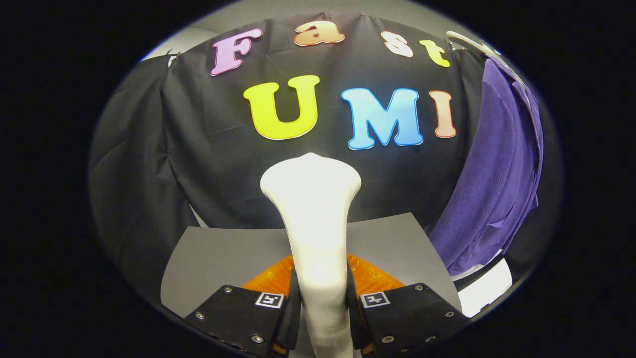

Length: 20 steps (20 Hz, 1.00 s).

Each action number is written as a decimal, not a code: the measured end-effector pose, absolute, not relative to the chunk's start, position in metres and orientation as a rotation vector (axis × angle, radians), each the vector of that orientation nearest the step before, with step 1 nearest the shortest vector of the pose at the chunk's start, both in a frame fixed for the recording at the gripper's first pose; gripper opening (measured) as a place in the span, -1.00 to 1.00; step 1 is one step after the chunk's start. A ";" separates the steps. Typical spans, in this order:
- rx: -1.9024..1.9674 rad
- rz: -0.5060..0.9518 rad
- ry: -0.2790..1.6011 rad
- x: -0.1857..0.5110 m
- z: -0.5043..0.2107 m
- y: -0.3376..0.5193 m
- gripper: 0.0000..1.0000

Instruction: Iron the clothes twice with a garment steamer, once on the left side and once on the right side.

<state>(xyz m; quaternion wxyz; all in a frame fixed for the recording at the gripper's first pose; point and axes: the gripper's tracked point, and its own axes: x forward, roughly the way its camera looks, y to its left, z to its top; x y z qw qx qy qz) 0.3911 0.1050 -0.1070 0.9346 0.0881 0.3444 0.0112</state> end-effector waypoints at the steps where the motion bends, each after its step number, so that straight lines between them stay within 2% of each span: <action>1: 0.183 0.029 0.692 0.381 -0.102 0.103 -0.20; 9: 0.165 0.051 0.577 0.297 -0.070 0.075 -0.22; 20: 0.077 -0.020 0.414 0.163 -0.040 0.005 -0.21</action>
